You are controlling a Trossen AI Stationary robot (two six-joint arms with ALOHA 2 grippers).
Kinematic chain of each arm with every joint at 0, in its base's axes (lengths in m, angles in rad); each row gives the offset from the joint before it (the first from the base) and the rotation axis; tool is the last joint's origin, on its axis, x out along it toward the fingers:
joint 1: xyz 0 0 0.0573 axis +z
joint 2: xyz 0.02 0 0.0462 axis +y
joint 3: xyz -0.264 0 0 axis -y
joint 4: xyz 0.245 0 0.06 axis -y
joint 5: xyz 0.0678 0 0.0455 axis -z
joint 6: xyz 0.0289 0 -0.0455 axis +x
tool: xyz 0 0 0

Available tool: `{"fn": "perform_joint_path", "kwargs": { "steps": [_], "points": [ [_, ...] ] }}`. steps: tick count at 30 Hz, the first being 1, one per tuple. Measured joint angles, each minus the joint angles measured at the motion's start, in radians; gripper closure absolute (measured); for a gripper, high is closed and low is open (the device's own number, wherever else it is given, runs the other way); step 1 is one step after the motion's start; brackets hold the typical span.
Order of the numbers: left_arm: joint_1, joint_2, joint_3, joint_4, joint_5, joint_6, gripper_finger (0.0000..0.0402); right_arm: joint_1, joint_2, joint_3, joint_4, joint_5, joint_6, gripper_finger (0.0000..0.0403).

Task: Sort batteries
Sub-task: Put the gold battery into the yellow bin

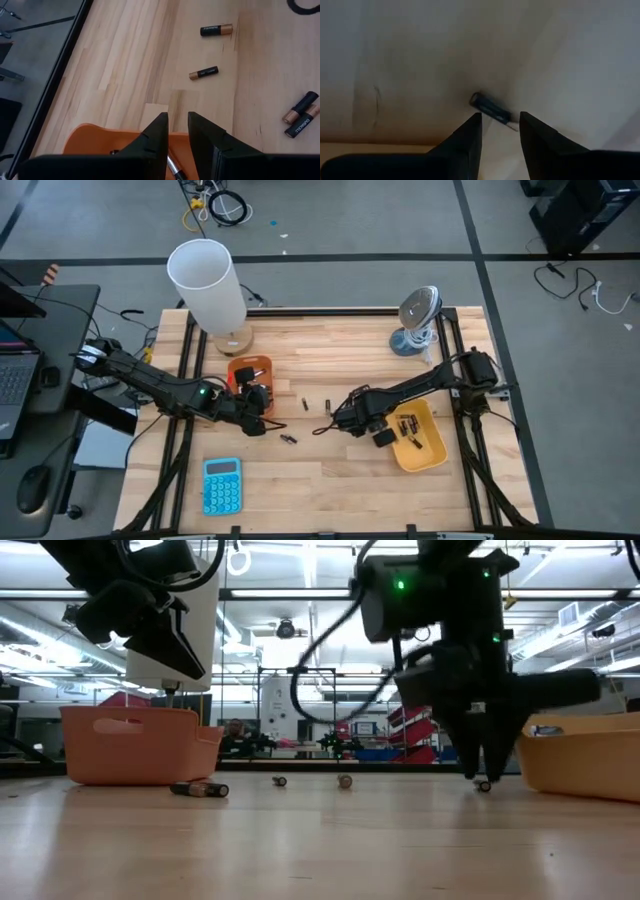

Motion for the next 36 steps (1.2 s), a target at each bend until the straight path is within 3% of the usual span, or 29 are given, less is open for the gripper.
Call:
{"fn": "perform_joint_path", "kwargs": {
  "steps": [13, 22, 31, 36],
  "points": [
    [0.000, 0.000, 0.000, -0.003, 0.000, 0.000, 0.0325, 0.015, 0.051, 0.004, 0.007, -0.016, -0.001, 0.0296],
    [0.000, 0.000, 0.000, 0.000, 0.000, 0.000, 0.0325, 0.004, 0.056, 0.033, 0.024, -0.039, -0.024, 0.0390],
    [0.000, 0.000, 0.000, 0.000, 0.000, -0.002, 0.0325, 0.001, 0.056, 0.043, 0.033, -0.010, 0.038, 0.0396],
    [0.000, 0.000, 0.000, 0.001, 0.000, -0.004, 0.0325, 0.003, 0.044, 0.113, 0.003, 0.018, 0.067, 0.0399]
  ]
}}
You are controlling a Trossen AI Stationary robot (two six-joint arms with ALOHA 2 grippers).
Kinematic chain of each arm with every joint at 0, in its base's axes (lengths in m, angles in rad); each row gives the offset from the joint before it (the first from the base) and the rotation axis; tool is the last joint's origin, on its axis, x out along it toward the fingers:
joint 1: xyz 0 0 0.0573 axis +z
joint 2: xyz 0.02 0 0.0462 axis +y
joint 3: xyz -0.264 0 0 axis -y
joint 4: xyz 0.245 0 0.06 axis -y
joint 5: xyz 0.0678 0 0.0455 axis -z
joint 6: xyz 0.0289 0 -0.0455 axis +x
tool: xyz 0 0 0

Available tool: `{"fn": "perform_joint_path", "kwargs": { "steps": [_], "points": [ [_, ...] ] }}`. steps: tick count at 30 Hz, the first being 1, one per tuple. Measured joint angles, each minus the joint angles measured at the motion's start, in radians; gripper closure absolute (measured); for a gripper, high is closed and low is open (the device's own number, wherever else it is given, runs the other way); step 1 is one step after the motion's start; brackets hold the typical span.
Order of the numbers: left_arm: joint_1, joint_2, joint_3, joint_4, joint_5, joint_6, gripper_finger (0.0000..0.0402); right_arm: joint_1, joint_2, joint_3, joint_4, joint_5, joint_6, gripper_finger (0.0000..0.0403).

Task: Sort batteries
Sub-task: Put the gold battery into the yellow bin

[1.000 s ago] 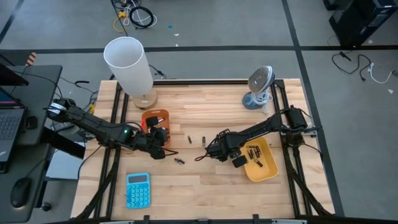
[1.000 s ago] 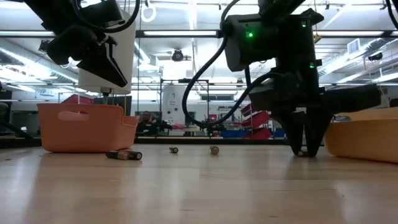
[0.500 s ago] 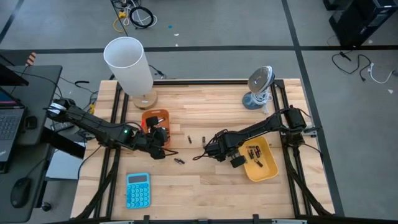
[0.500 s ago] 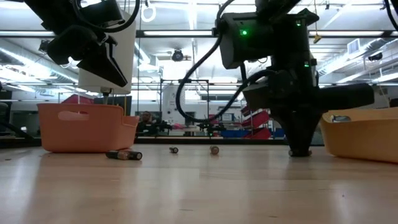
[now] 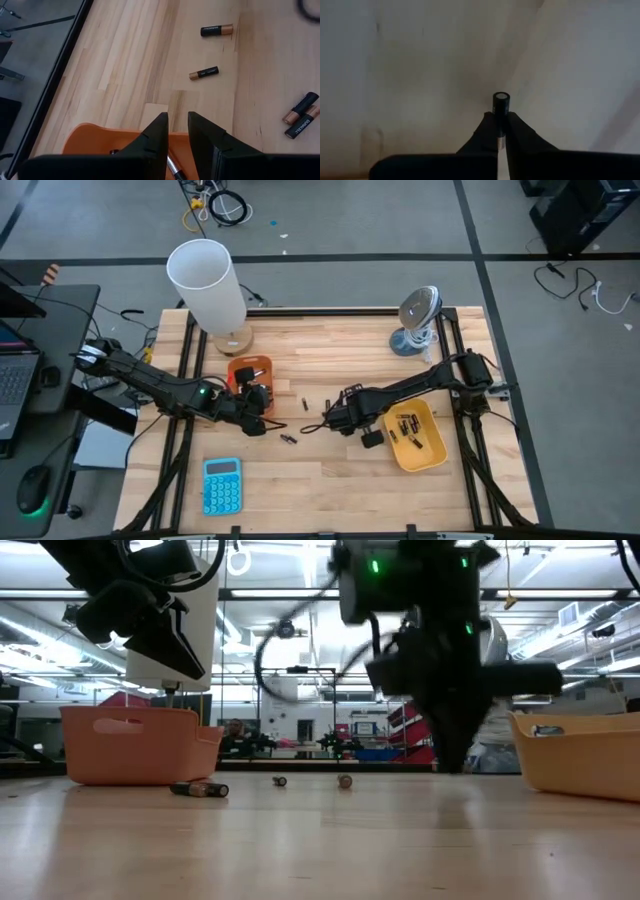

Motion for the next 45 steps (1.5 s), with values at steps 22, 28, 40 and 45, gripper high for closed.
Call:
{"fn": "perform_joint_path", "kwargs": {
  "steps": [22, 28, 40, 45],
  "points": [
    [0.000, 0.000, 0.000, 0.000, 0.000, -0.002, 0.0325, 0.090, -0.461, -0.031, -0.289, -0.080, 0.675, 0.0401],
    [0.000, 0.000, 0.000, 0.000, 0.000, 0.001, 0.0325, 0.135, -0.649, -0.245, -0.215, -0.053, 0.956, 0.0401],
    [0.000, 0.000, 0.000, 0.000, 0.000, 0.003, 0.0325, 0.198, -0.732, -0.537, -0.016, -0.110, 1.524, 0.0401],
    [0.000, 0.000, 0.000, 0.000, 0.000, 0.006, 0.0325, 0.226, -0.708, -0.558, 0.038, -0.143, 1.621, 0.0401]
  ]
}}
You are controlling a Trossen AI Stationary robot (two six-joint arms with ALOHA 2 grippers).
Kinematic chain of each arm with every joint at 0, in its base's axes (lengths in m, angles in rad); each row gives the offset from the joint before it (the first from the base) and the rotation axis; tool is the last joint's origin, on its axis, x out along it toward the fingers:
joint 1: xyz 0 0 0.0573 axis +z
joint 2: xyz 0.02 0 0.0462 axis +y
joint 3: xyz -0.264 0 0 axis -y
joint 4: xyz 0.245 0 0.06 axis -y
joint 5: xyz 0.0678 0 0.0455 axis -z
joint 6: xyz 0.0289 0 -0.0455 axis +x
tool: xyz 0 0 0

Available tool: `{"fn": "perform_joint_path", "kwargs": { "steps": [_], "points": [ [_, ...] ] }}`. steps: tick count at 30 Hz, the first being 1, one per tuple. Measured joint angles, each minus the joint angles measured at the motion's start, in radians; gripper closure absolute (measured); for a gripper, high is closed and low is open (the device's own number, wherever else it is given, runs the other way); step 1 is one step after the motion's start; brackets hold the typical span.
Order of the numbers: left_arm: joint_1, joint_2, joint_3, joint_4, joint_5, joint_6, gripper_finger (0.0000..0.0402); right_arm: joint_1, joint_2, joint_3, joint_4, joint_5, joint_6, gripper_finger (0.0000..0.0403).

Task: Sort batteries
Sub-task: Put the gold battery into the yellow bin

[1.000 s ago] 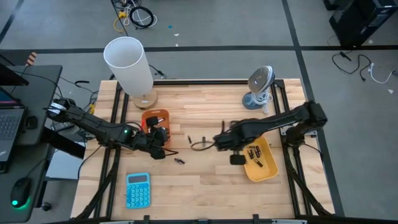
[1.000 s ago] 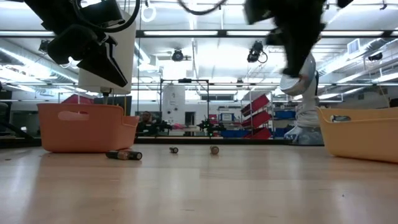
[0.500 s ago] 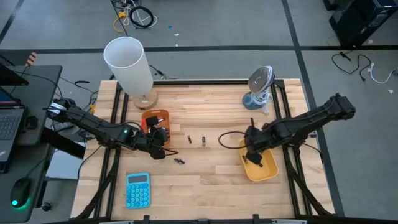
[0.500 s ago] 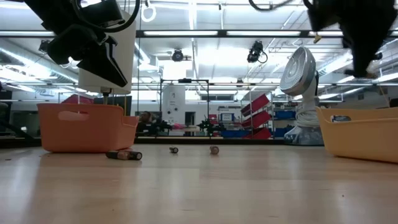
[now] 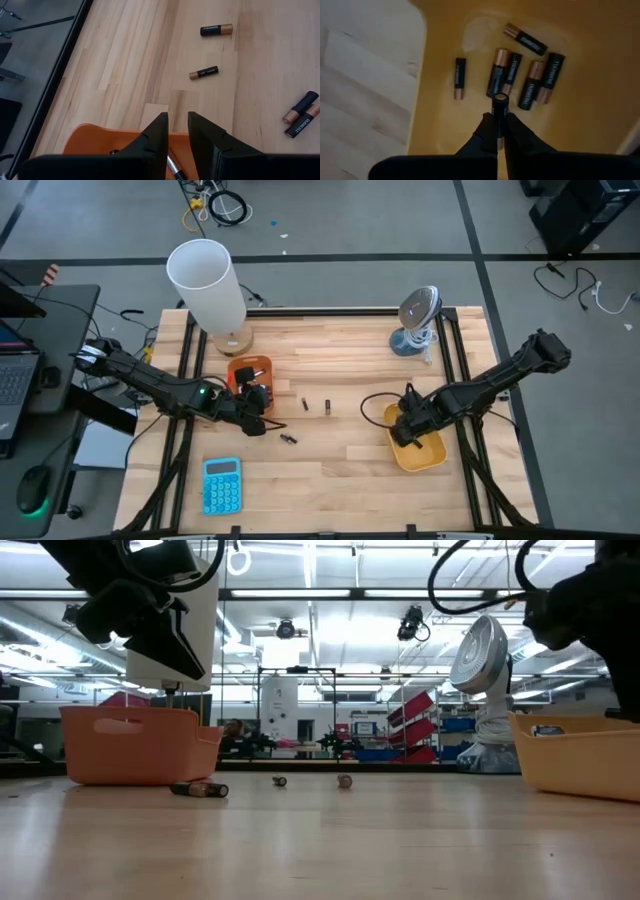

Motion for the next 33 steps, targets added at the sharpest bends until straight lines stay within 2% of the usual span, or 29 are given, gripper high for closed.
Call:
{"fn": "perform_joint_path", "kwargs": {
  "steps": [10, 21, 33],
  "points": [
    [0.000, 0.000, 0.000, 0.000, 0.000, 0.000, 0.0325, 0.042, 0.078, 0.000, 0.025, -0.030, 0.100, 0.0401],
    [0.000, 0.000, 0.000, 0.000, -0.001, 0.002, 0.0325, 0.041, 0.141, 0.000, 0.025, -0.033, 0.111, 0.0400],
    [0.000, 0.000, 0.000, 0.000, -0.001, 0.003, 0.0325, 0.041, 0.141, 0.000, 0.022, -0.017, 0.116, 0.0365]
  ]
}}
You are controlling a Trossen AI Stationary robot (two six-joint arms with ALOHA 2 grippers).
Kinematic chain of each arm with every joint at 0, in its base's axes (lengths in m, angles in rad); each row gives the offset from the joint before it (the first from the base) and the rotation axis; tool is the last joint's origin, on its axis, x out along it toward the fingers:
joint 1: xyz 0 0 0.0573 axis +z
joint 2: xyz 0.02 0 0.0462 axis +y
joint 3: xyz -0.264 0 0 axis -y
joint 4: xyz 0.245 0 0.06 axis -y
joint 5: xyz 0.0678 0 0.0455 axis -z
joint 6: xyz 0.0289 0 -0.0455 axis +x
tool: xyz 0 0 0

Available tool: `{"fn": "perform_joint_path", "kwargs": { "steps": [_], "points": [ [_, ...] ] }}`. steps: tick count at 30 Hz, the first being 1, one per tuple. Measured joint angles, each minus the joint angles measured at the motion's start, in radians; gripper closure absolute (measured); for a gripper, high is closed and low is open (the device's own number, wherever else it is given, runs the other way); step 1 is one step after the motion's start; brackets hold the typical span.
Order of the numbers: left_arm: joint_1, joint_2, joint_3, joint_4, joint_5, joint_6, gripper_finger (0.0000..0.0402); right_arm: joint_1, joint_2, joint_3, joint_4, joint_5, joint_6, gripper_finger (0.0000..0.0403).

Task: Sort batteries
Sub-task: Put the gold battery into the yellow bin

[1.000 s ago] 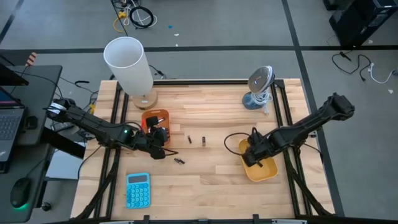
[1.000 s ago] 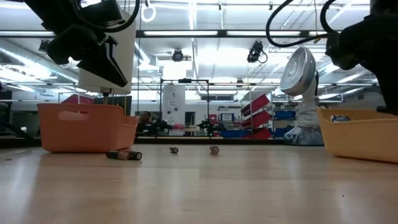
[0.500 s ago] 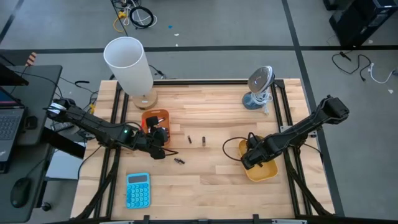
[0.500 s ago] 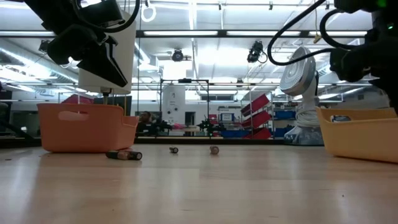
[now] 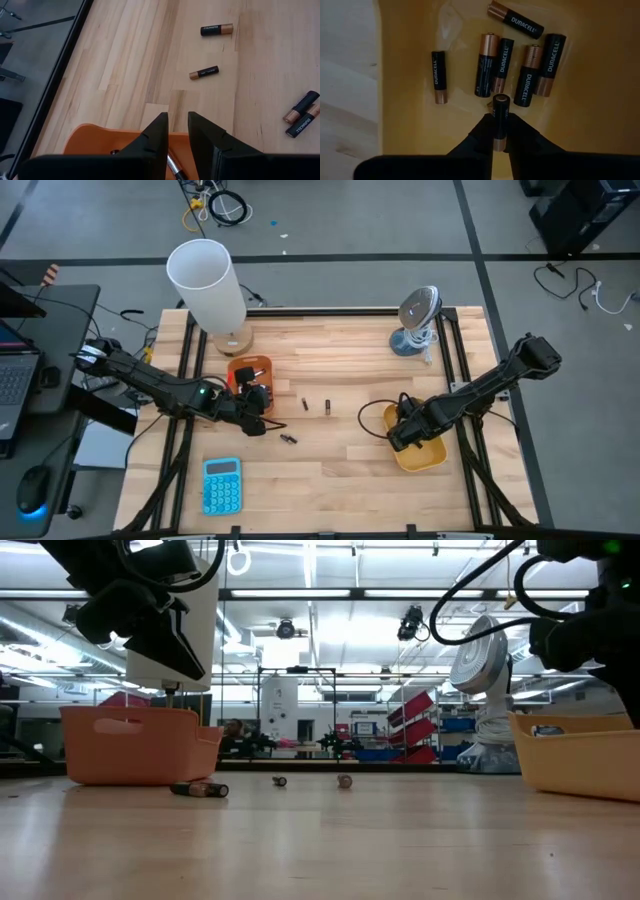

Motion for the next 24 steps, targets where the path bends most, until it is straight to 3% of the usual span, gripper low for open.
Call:
{"fn": "perform_joint_path", "kwargs": {
  "steps": [24],
  "points": [
    [0.000, 0.000, 0.000, 0.000, 0.000, -0.001, 0.0325, 0.000, 0.000, 0.000, 0.000, 0.013, 0.002, 0.0357]
  ]
}}
